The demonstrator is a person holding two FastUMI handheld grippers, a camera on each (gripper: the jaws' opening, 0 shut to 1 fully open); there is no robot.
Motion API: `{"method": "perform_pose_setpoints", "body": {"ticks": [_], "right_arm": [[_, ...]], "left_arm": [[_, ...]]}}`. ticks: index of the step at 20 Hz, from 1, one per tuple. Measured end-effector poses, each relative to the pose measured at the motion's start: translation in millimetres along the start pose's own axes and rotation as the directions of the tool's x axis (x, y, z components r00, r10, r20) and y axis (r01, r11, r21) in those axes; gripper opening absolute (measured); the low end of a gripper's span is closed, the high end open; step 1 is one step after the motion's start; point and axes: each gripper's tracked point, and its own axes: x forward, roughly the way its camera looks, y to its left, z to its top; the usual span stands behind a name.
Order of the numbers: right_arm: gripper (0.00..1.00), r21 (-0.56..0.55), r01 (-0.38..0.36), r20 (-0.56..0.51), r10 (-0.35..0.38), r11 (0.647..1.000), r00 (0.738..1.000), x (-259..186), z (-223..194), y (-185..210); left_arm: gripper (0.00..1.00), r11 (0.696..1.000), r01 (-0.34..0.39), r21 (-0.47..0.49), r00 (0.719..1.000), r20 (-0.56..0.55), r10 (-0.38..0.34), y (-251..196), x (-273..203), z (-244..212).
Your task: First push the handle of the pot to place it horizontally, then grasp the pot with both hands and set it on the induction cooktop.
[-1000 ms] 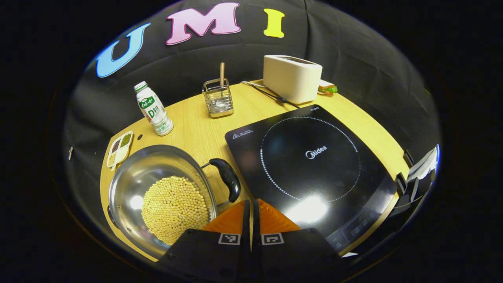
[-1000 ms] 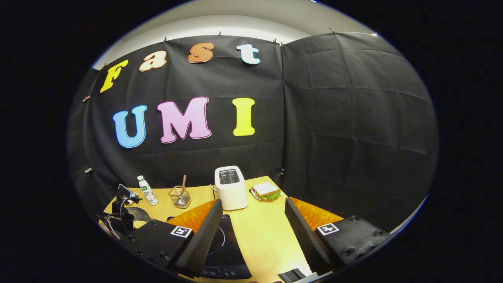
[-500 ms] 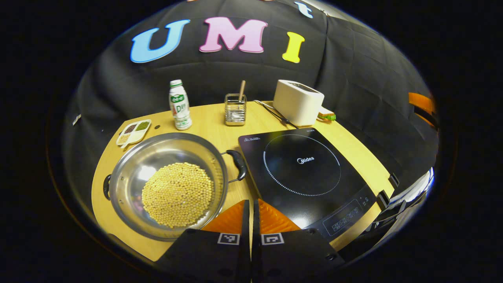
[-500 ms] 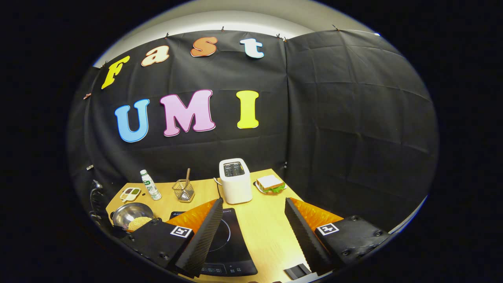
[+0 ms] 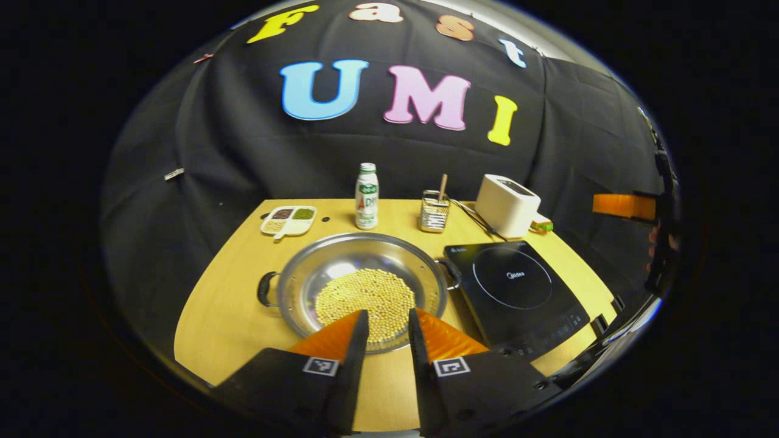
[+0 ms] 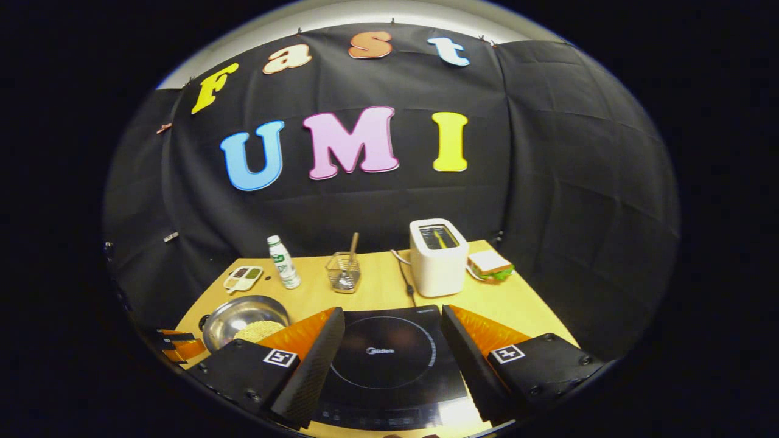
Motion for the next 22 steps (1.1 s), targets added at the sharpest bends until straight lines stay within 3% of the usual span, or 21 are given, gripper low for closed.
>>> {"method": "perform_pose_setpoints", "body": {"ticks": [1, 3, 4, 7, 10, 14, 22], "right_arm": [[0.99, -0.005, -0.032, -0.014, 0.032, 0.999, 0.999, 7.1, -1.7, 17.4], [0.99, -0.006, -0.087, -0.047, 0.087, 0.996, 0.995, 19.4, -7.6, 49.5], [0.99, -0.006, -0.111, -0.068, 0.111, 0.994, 0.992, 24.7, -12.3, 64.5], [0.99, 0.0, -0.17, -0.136, 0.169, 0.985, 0.976, 47.0, -28.7, 104.0], [0.99, 0.006, -0.204, -0.194, 0.202, 0.979, 0.96, 67.6, -49.2, 135.3], [0.99, 0.032, -0.226, -0.305, 0.225, 0.974, 0.926, 95.8, -89.6, 165.2], [1.0, -0.006, -0.257, -0.406, 0.233, 0.966, 0.884, 152.5, -157.6, 182.4]], "left_arm": [[0.53, 1.0, -0.014, -0.022, 1.0, 0.014, 0.014, 13.0, -3.3, 5.9], [0.52, 0.998, -0.031, -0.062, 0.999, 0.037, 0.034, 38.2, -7.4, 17.9], [0.56, 0.996, -0.041, -0.077, 0.998, 0.048, 0.044, 52.1, -6.3, 23.0], [0.98, 0.992, -0.108, -0.068, 0.991, 0.071, 0.112, 100.1, -2.1, 36.4], [0.96, 0.987, -0.151, -0.049, 0.986, 0.062, 0.154, 138.8, 19.2, 36.4], [0.95, 0.99, -0.124, -0.066, 0.991, 0.031, 0.127, 160.4, 52.0, 27.0], [0.95, 0.996, -0.047, -0.07, 0.999, -0.009, 0.047, 170.1, 109.5, 13.4]]}}
